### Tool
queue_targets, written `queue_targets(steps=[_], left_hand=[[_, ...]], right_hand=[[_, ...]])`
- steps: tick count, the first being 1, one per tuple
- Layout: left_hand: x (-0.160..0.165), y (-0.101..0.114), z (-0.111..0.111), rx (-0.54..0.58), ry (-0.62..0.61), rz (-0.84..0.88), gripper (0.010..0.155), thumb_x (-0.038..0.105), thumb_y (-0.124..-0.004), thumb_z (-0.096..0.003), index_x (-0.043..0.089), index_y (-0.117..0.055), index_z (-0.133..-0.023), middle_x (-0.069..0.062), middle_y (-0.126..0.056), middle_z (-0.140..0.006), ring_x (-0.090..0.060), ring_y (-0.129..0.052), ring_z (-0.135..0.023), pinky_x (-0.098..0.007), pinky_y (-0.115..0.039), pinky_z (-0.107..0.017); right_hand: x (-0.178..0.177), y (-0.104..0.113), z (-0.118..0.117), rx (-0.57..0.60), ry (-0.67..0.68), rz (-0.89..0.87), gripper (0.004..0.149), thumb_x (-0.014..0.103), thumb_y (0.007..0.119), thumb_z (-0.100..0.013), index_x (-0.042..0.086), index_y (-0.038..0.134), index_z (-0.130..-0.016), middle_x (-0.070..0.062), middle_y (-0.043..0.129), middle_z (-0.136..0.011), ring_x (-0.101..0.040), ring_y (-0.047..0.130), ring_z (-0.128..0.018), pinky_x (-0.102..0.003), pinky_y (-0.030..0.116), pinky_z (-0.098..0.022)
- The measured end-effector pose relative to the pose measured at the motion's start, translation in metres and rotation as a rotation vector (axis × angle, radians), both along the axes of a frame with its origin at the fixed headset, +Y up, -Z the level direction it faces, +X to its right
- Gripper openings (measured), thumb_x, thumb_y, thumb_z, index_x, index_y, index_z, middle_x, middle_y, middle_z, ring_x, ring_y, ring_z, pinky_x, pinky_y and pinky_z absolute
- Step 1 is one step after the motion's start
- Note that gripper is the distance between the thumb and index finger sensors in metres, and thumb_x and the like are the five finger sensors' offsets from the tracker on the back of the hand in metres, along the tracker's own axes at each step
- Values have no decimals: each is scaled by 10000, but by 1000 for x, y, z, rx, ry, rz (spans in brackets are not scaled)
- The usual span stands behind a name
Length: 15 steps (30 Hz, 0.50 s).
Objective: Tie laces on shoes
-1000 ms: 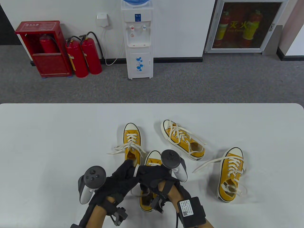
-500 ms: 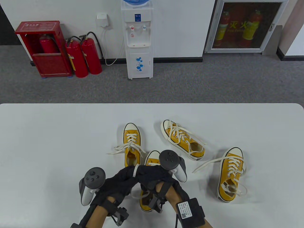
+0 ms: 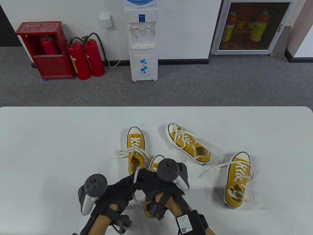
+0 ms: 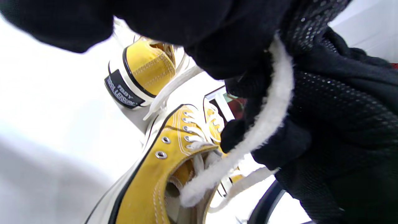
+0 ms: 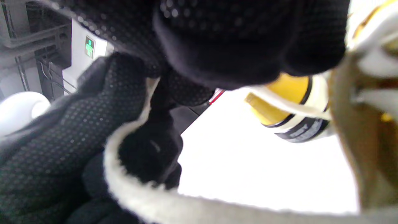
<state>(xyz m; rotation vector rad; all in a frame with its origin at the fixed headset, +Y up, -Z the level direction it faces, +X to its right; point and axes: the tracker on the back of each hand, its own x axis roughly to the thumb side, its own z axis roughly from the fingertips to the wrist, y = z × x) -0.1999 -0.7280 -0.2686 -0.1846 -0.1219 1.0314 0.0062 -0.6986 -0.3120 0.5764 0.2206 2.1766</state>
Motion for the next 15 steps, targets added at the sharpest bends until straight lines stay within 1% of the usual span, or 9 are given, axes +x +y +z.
queue_targets(steps=[2, 4, 6, 9, 11, 15], left_hand=[[1, 3, 2, 40, 37, -33, 577, 485, -783, -457, 152, -844, -924, 85, -1042, -383, -74, -952, -26, -417, -926, -181], [2, 5, 2, 79, 59, -94, 530, 470, -789, -461, 160, -889, -879, 89, -1046, -362, -72, -949, -13, -413, -927, -171], [2, 5, 1, 95, 56, -130, 500, 473, -797, -461, 161, -931, -828, 92, -1049, -348, -69, -948, -4, -409, -928, -165], [2, 4, -1, 95, 40, -152, 472, 476, -802, -462, 159, -959, -774, 101, -1047, -340, -63, -946, 4, -404, -929, -157], [2, 3, -3, 95, 14, -177, 470, 488, -791, -465, 166, -953, -768, 119, -1039, -344, -51, -945, 2, -393, -931, -157], [3, 0, -5, 67, -7, -157, 472, 502, -773, -476, 160, -930, -760, 132, -1028, -358, -44, -945, -9, -388, -931, -164]], right_hand=[[-1, 2, 1, 26, -22, 28, 419, 271, 840, -434, 223, 816, -849, -29, 944, -665, -90, 982, -185, -446, 860, -356], [-1, 2, 2, 24, -28, 57, 420, 279, 846, -434, 225, 812, -849, -31, 942, -661, -91, 982, -182, -446, 859, -357], [-1, 2, 2, 26, -43, 97, 426, 292, 848, -433, 223, 801, -851, -29, 931, -658, -87, 979, -183, -442, 859, -357], [-2, 1, 2, 25, -54, 140, 429, 311, 852, -431, 228, 799, -849, -28, 928, -651, -78, 978, -178, -438, 863, -354], [-3, 1, 2, 16, -56, 159, 434, 317, 853, -431, 226, 800, -852, -27, 929, -647, -74, 977, -180, -435, 864, -354], [-1, 0, 1, -15, -44, 149, 437, 315, 854, -433, 221, 809, -858, -30, 933, -652, -82, 980, -186, -441, 860, -363]])
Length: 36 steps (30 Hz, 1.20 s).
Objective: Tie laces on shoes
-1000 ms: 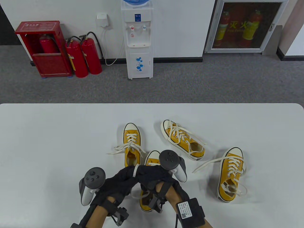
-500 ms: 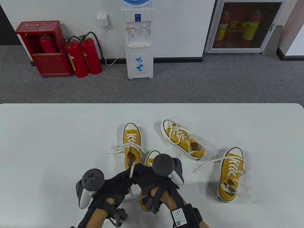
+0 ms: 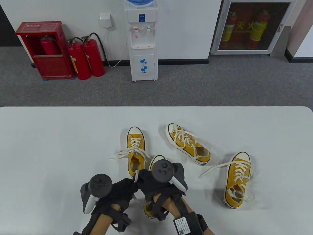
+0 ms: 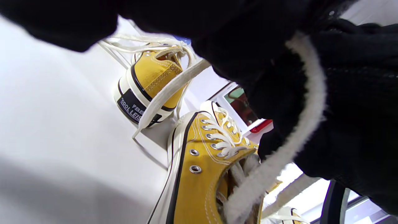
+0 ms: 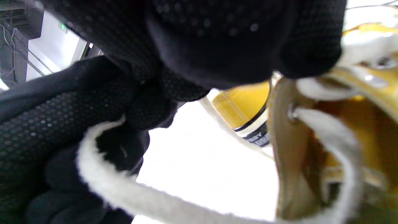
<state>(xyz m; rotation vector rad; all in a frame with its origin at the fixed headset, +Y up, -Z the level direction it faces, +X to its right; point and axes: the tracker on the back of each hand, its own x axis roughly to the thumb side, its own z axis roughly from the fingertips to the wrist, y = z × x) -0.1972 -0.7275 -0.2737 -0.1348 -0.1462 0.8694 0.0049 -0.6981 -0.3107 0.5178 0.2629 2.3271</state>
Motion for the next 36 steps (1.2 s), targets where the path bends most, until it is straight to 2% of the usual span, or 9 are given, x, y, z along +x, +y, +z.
queue_targets(steps=[10, 17, 24, 27, 31, 34, 36], left_hand=[[-2, -1, 1, 5, 21, 6, 471, 552, -764, -474, 186, -944, -709, 152, -1018, -324, -38, -938, 5, -383, -931, -153], [-5, -3, -3, -16, 11, 5, 473, 567, -760, -471, 193, -946, -694, 160, -1011, -308, -36, -934, 8, -384, -931, -150], [-13, -7, -6, -53, 9, 56, 474, 577, -752, -473, 202, -953, -682, 161, -1012, -304, -40, -937, 4, -389, -930, -156], [-17, -8, -7, -61, 3, 67, 477, 585, -747, -475, 206, -956, -675, 163, -1012, -299, -41, -939, 3, -389, -931, -158], [-23, -10, -8, -72, 20, 103, 475, 587, -744, -475, 210, -960, -667, 163, -1011, -293, -41, -938, 6, -390, -931, -156], [-28, -13, -10, -94, 20, 158, 476, 587, -740, -478, 210, -958, -669, 161, -1012, -294, -42, -938, 5, -391, -931, -157], [-29, -13, -11, -93, 23, 165, 476, 589, -738, -478, 212, -959, -667, 159, -1013, -292, -42, -938, 5, -392, -930, -156]], right_hand=[[15, -1, 6, -91, 39, -75, 488, 297, 862, -435, 197, 815, -911, -39, 930, -709, -124, 985, -267, -484, 819, -442], [38, 7, 7, -143, 81, -236, 491, 256, 856, -442, 192, 812, -927, -57, 920, -748, -161, 986, -348, -543, 758, -531], [48, 13, 3, -108, 62, -358, 475, 225, 830, -451, 238, 827, -926, -66, 900, -786, -180, 974, -398, -571, 717, -568], [43, 14, 2, -86, 93, -375, 450, 186, 806, -449, 295, 882, -879, -64, 871, -822, -190, 953, -443, -582, 691, -588], [39, 14, 3, -72, 142, -355, 382, 133, 796, -432, 288, 1022, -699, -67, 851, -844, -223, 932, -471, -601, 650, -604], [36, 15, 5, -39, 152, -266, 368, 115, 800, -421, 267, 1045, -649, -65, 827, -872, -242, 913, -501, -608, 625, -615], [33, 13, 6, -26, 134, -183, 368, 97, 798, -423, 229, 1042, -664, -76, 792, -902, -263, 891, -529, -615, 602, -624]])
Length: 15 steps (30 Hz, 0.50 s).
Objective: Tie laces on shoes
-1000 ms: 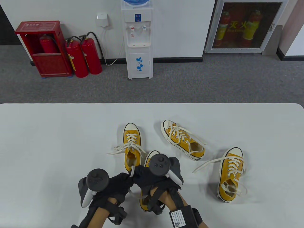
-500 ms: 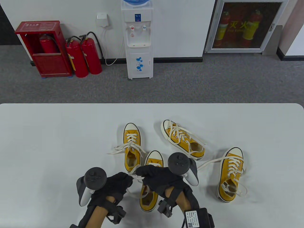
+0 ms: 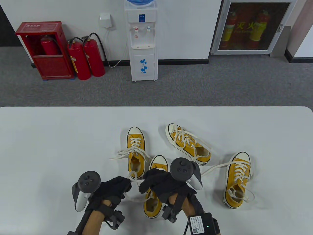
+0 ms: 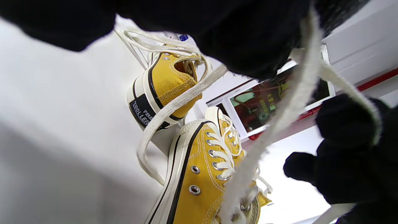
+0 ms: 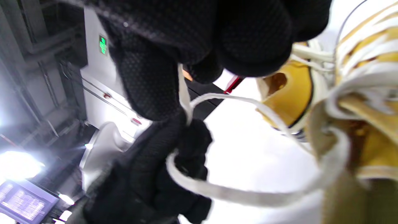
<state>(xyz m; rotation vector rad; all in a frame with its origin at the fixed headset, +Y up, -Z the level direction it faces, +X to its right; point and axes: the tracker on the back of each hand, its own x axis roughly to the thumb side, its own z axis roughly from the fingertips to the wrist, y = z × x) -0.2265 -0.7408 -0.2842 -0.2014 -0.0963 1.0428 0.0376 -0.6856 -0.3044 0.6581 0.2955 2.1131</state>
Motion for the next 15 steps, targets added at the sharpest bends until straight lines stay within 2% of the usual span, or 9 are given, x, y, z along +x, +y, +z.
queue_targets(steps=[3, 6, 10, 15], left_hand=[[2, 0, 0, 4, -32, 31, 477, 592, -734, -480, 215, -957, -671, 156, -1013, -297, -44, -939, 0, -393, -930, -161], [7, 1, 0, 19, -78, 47, 481, 595, -734, -478, 216, -959, -669, 153, -1016, -296, -46, -939, 1, -395, -929, -160], [21, 5, 3, 46, -167, 42, 487, 603, -731, -476, 220, -957, -675, 149, -1018, -298, -46, -939, -2, -395, -929, -164], [36, 9, 8, 69, -250, 43, 496, 613, -731, -472, 221, -960, -672, 144, -1020, -295, -49, -938, 0, -399, -928, -162]], right_hand=[[-3, -8, -1, 63, -70, 164, 376, 93, 800, -420, 197, 1023, -705, -73, 732, -945, -274, 865, -572, -609, 585, -637], [-4, -16, -3, 73, -132, 232, 425, 145, 800, -439, 177, 923, -845, -85, 668, -971, -257, 842, -598, -595, 587, -636], [-3, -25, -5, 87, -191, 238, 546, 282, 847, -445, 242, 749, -981, -85, 566, -1009, -236, 820, -619, -575, 595, -634], [-7, -27, -4, 92, -161, 207, 745, 339, 880, -428, 350, 495, -1066, -63, 407, -1057, -224, 783, -664, -563, 590, -640]])
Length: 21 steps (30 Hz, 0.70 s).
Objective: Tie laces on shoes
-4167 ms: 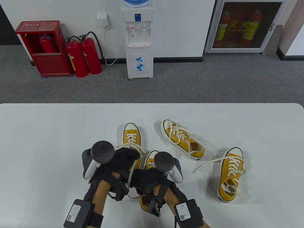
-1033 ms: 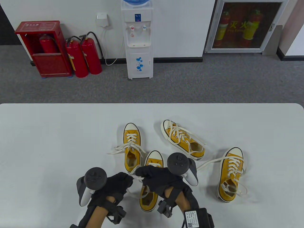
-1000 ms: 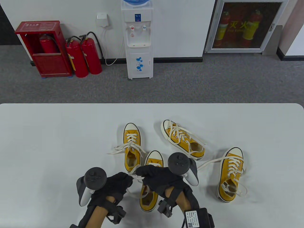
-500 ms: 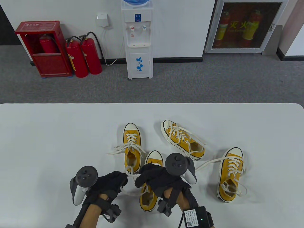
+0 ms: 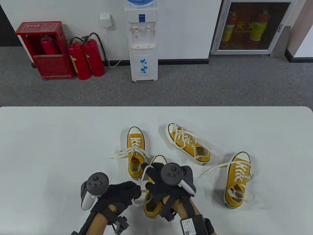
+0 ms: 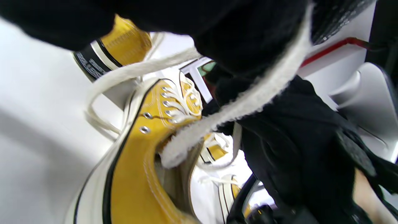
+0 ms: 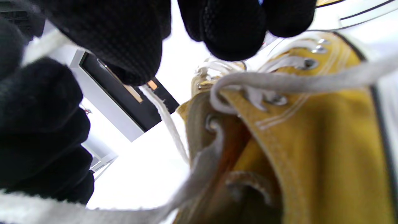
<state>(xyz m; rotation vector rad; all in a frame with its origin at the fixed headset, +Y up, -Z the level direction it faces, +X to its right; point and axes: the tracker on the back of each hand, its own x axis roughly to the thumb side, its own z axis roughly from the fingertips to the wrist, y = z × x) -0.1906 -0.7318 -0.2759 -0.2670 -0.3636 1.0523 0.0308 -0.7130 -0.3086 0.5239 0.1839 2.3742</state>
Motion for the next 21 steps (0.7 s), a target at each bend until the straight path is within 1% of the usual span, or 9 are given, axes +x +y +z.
queue_targets(steps=[2, 3, 6, 7, 9, 11, 13, 17, 21], left_hand=[[6, 2, 2, 9, -40, -1, 498, 617, -732, -471, 222, -963, -667, 143, -1021, -293, -49, -937, 1, -399, -928, -161], [8, 2, 3, 10, -57, -1, 498, 619, -732, -470, 223, -966, -663, 142, -1021, -291, -50, -937, 1, -400, -927, -161], [16, 4, 6, 4, -116, -2, 495, 621, -734, -471, 228, -962, -667, 141, -1021, -291, -51, -937, 0, -402, -927, -162], [18, 4, 7, 1, -131, -4, 498, 622, -733, -471, 226, -962, -668, 142, -1021, -292, -51, -938, -1, -401, -928, -164], [19, 5, 8, -5, -129, -17, 496, 621, -741, -469, 223, -961, -665, 138, -1023, -287, -55, -938, 3, -405, -927, -161], [17, 6, 8, 4, -123, -26, 488, 622, -741, -470, 234, -964, -664, 141, -1023, -287, -52, -937, 1, -402, -927, -162], [15, 7, 8, -5, -117, -15, 492, 621, -740, -472, 229, -966, -664, 139, -1023, -290, -54, -938, 0, -403, -927, -163], [7, 5, 5, -1, -72, -36, 498, 622, -743, -469, 224, -968, -666, 136, -1024, -292, -54, -939, -2, -403, -927, -166], [-4, 4, 1, 9, 0, -46, 509, 633, -743, -466, 228, -958, -685, 133, -1025, -309, -56, -943, -17, -405, -926, -179]], right_hand=[[-3, 0, 2, 1, 46, -28, 803, 342, 892, -424, 444, 411, -1058, -40, 295, -1079, -235, 739, -724, -568, 561, -656], [-4, 0, 2, 0, 54, -38, 808, 339, 892, -423, 475, 398, -1048, -31, 249, -1087, -245, 718, -761, -573, 548, -664], [-9, -1, 4, -18, 118, -86, 784, 309, 892, -423, 508, 437, -1029, -15, 166, -1100, -277, 657, -844, -591, 512, -677], [-11, -1, 4, -28, 139, -91, 753, 301, 890, -421, 497, 486, -1026, -16, 172, -1104, -284, 650, -855, -597, 505, -678], [-12, -2, 5, -54, 160, -82, 624, 283, 874, -426, 441, 659, -991, -17, 202, -1113, -294, 644, -864, -604, 490, -683], [-11, -3, 4, -46, 153, -106, 481, 307, 869, -428, 375, 830, -903, -29, 298, -1119, -303, 668, -850, -611, 498, -676], [-9, -4, 2, -76, 151, -144, 380, 320, 859, -436, 316, 928, -810, -43, 409, -1111, -313, 684, -841, -619, 498, -671], [-1, -4, -2, -154, 145, -201, 400, 312, 820, -442, 195, 905, -815, -76, 485, -1081, -327, 682, -865, -647, 478, -677], [6, -2, -5, -207, 141, -261, 418, 321, 764, -452, 154, 859, -823, -75, 493, -1064, -359, 622, -947, -691, 418, -692]])
